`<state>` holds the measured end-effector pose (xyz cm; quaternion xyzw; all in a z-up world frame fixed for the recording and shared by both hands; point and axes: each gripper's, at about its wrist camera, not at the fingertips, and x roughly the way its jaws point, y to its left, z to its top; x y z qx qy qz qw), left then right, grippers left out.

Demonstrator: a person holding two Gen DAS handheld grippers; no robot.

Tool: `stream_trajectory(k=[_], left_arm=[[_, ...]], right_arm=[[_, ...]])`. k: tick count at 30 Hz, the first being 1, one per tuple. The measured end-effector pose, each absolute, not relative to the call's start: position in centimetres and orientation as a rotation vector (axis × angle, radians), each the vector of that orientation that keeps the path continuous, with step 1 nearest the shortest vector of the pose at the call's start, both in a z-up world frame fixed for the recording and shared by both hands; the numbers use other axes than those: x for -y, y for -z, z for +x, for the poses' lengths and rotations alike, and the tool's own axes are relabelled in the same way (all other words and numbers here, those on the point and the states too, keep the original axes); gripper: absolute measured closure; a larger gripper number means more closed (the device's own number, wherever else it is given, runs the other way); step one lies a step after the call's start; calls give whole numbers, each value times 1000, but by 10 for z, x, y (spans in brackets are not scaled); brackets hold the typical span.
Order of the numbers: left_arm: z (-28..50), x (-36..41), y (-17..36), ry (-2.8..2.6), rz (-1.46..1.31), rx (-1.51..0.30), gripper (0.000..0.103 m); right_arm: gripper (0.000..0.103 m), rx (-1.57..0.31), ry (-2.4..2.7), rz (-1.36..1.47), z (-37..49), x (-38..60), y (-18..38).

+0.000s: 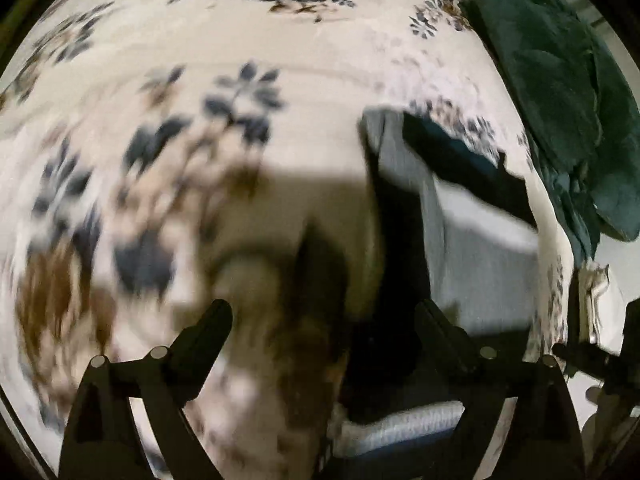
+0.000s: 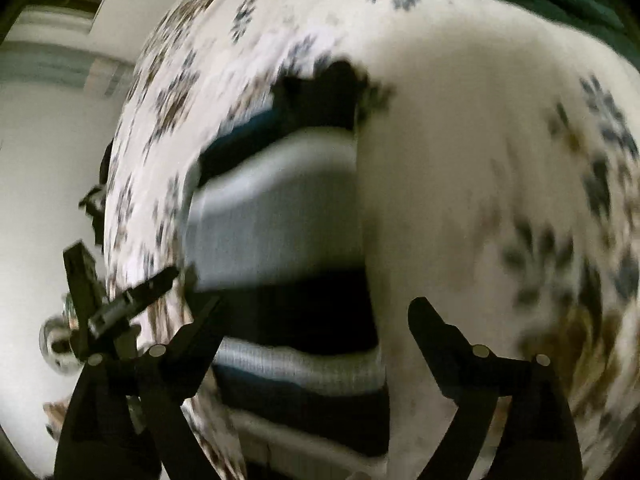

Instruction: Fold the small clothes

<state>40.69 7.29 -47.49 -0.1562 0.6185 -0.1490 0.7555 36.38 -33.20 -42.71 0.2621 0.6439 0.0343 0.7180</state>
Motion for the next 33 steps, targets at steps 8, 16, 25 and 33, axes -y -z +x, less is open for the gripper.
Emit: stream_trajectory(k=[8, 16, 25, 33], left_arm=[[238, -103, 467, 272, -284, -1451, 9], [147, -122, 552, 167, -313, -1632, 2], [170, -116, 574, 118, -361, -1692, 0], [159, -143, 513, 260, -506, -1599, 0]], right_arm=[[5, -1565, -92, 635, 201, 313, 442], [5, -1665, -13, 650, 98, 315, 472], [5, -1667, -7, 633, 91, 309, 475], [5, -1798, -174, 701, 46, 293, 462]])
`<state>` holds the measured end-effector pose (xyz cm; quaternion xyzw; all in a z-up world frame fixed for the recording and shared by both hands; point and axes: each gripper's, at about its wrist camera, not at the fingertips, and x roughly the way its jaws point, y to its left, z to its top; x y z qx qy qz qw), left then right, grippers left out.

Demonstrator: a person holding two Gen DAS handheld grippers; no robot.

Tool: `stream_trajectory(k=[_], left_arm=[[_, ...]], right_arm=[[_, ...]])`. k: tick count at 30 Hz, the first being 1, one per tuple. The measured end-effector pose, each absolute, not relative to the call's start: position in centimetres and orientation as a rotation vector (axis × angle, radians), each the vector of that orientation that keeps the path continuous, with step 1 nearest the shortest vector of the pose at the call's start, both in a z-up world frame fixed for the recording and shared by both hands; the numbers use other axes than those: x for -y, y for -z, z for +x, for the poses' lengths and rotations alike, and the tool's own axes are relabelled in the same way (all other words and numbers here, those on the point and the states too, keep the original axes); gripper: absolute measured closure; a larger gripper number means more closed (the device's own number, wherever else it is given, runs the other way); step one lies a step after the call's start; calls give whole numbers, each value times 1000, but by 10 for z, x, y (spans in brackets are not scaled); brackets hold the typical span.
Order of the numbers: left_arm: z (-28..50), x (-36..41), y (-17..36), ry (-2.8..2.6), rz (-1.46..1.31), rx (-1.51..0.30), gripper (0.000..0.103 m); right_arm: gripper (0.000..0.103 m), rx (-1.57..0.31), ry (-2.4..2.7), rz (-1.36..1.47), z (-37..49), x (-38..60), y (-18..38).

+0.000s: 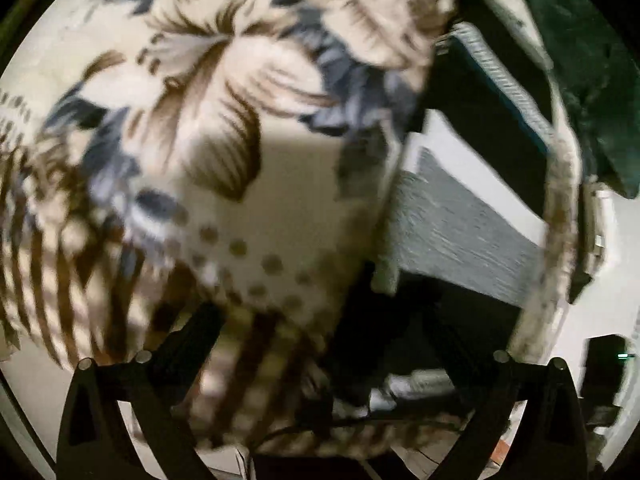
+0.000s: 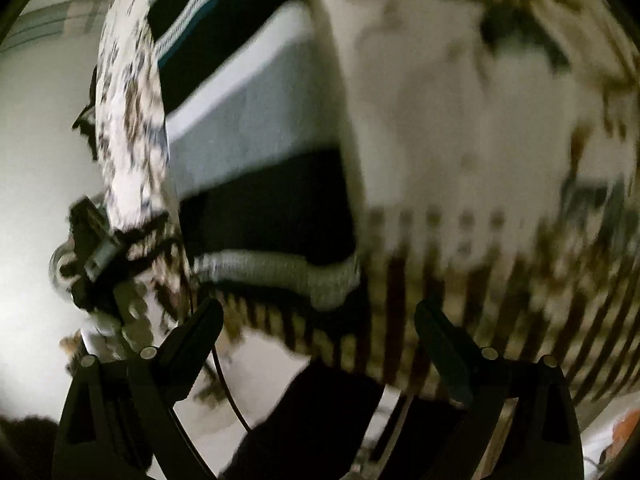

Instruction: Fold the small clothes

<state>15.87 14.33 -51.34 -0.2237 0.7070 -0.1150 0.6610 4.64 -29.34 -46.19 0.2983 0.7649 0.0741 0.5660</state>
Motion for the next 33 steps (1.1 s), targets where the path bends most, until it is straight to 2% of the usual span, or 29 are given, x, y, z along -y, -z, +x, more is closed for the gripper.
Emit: stream_trajectory(k=[5, 9, 14, 15, 16, 17, 18, 19, 20, 22, 23, 26, 33], left_arm=[[148, -125, 529, 321, -518, -1662, 0], [146, -94, 559, 363, -470, -1695, 0], [129, -57, 546, 429, -317, -1644, 2], [126, -54, 546, 445, -296, -1638, 12], [124, -51, 542, 448, -260, -1628, 31], [124, -49, 540, 445, -231, -1621, 39], [122, -50, 538, 445, -220, -1616, 62], [122, -52, 537, 440, -215, -1617, 77], [123, -57, 535, 433, -225, -1616, 82], [122, -63, 529, 429, -253, -1615, 89], [123, -65, 525, 427, -268, -1612, 89], [121, -62, 512, 421, -320, -1612, 93], [140, -96, 463, 433, -559, -1569, 93]], right_arm=[[5, -1848, -152, 735, 18, 293, 480], [5, -1778, -127, 821, 29, 293, 504], [5, -1751, -132, 900, 44, 283, 540], [5, -1751, -131, 913, 45, 280, 544], [4, -1748, -134, 930, 45, 278, 548], [4, -1738, -133, 951, 46, 276, 550], [4, -1721, -132, 971, 46, 276, 550], [5, -1705, -134, 989, 46, 275, 550], [10, -1689, -141, 1003, 46, 274, 548], [53, -1684, -148, 1000, 45, 271, 546], [87, -1707, -145, 981, 45, 267, 546], [91, -1687, -146, 974, 48, 265, 534], [93, -1584, -229, 969, 74, 255, 471]])
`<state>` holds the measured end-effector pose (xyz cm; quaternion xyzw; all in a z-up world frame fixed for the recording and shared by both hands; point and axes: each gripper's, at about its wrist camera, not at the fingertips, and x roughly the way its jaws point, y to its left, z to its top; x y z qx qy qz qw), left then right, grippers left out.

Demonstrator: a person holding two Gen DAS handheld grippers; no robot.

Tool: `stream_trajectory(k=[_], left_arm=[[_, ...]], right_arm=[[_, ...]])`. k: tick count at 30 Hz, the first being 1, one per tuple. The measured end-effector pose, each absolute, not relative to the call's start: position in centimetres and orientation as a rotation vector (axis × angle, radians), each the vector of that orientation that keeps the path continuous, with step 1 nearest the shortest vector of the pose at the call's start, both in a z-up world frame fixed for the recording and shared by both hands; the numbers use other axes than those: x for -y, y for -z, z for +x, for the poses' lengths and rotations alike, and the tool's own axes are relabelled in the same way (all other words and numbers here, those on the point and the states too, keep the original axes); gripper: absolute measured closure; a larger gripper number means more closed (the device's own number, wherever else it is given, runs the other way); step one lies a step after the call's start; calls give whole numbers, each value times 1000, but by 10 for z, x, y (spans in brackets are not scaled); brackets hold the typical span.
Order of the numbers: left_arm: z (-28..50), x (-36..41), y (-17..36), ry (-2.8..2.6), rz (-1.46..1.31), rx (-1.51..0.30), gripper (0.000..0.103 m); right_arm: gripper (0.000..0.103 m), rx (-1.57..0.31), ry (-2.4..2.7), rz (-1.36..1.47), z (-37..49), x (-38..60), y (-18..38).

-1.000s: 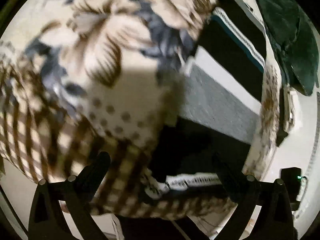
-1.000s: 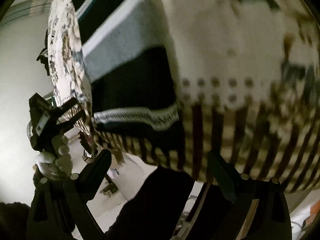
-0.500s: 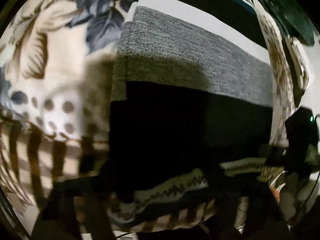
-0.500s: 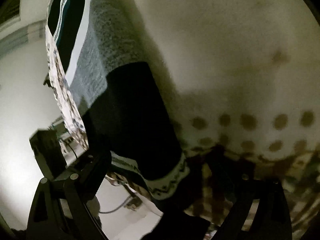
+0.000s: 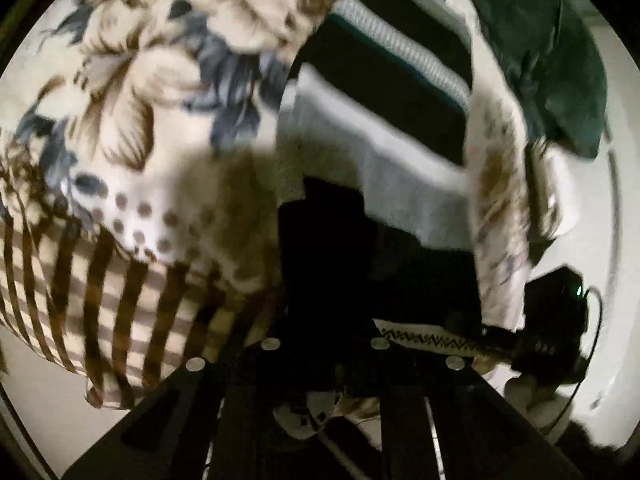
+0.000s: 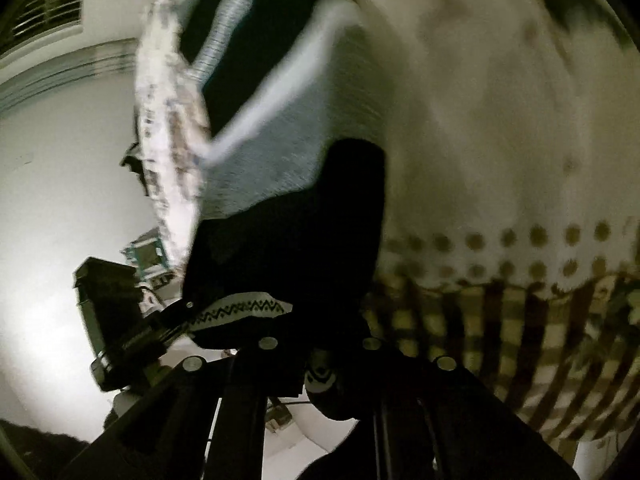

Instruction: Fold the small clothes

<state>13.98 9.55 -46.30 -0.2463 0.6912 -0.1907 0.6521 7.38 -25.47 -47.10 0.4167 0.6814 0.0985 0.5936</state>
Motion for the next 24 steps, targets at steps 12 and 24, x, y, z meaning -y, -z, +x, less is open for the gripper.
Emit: stream_trajectory(k=[12, 24], left_arm=[[316, -69, 405, 507, -799, -1335, 93], [528, -53, 459, 570, -1058, -1349, 86]], right_arm=[[93, -1247, -278, 983, 266, 284, 374], [86, -1158, -116, 1262, 482, 373, 438]])
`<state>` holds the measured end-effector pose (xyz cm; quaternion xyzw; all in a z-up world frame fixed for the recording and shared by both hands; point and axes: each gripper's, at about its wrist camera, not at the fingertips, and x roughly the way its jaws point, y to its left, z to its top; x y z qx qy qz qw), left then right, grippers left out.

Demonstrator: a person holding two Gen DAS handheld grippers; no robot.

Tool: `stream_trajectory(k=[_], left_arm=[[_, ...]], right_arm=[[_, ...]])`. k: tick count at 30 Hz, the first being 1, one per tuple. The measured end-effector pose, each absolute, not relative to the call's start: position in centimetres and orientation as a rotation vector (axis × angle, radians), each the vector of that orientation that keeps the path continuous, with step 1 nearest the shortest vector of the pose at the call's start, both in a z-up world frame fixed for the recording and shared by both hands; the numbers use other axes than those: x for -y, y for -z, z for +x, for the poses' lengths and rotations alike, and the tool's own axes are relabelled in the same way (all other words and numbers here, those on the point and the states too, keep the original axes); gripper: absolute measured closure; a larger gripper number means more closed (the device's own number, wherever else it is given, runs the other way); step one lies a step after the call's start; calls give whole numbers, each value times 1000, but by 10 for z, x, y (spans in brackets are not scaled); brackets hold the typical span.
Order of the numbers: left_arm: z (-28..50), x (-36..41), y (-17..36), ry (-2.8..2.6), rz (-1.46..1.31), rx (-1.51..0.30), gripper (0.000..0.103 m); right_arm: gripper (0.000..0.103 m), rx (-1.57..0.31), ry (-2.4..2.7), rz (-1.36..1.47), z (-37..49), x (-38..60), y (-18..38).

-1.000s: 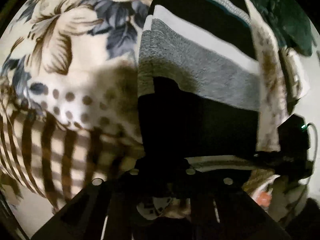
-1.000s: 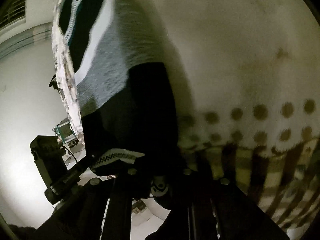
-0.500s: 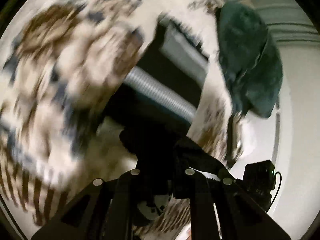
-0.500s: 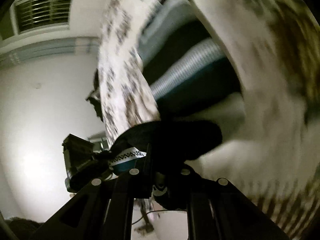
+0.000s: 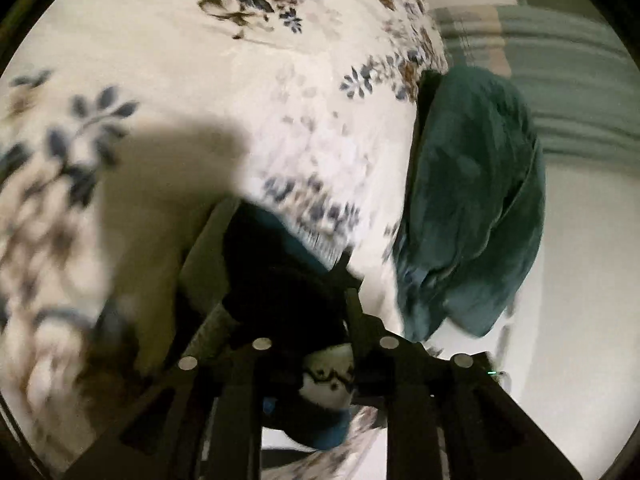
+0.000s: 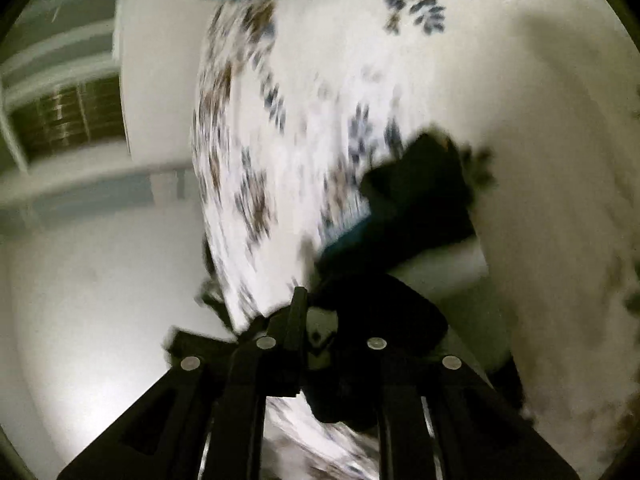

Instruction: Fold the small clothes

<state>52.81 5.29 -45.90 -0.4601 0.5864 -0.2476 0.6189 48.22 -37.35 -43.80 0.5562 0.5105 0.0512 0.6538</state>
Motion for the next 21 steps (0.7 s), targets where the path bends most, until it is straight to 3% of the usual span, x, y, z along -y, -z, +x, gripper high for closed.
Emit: stream_trajectory(k=[1, 2, 3, 4, 5, 6, 13, 17, 21], left_arm=[[536, -54, 461, 577, -1072, -1343, 84], [543, -55, 459, 579, -1080, -1338, 81], [547, -57, 458, 585, -1089, -1331, 70], [549, -58, 458, 597, -1095, -1322, 54], [548, -60, 458, 609, -1096, -1310, 48], [546, -63, 459, 611, -1091, -1300, 44], [539, -80, 458, 561, -966, -1258, 44], [538, -52, 450, 540, -614, -1296, 44], [554, -17, 472, 501, -399, -1348, 44]], right_arm=[[84, -1133, -110, 1293, 491, 378, 442], [76, -1089, -109, 1311, 500, 384, 441], [61, -1068, -112, 1310, 504, 386, 439], [53, -1032, -122, 1298, 506, 388, 433], [40, -1016, -129, 1285, 504, 389, 429], [35, -1014, -131, 1257, 501, 390, 425], [35, -1168, -57, 976, 470, 382, 431], [35, -1275, -26, 757, 477, 361, 448], [35, -1296, -1, 728, 493, 356, 466]])
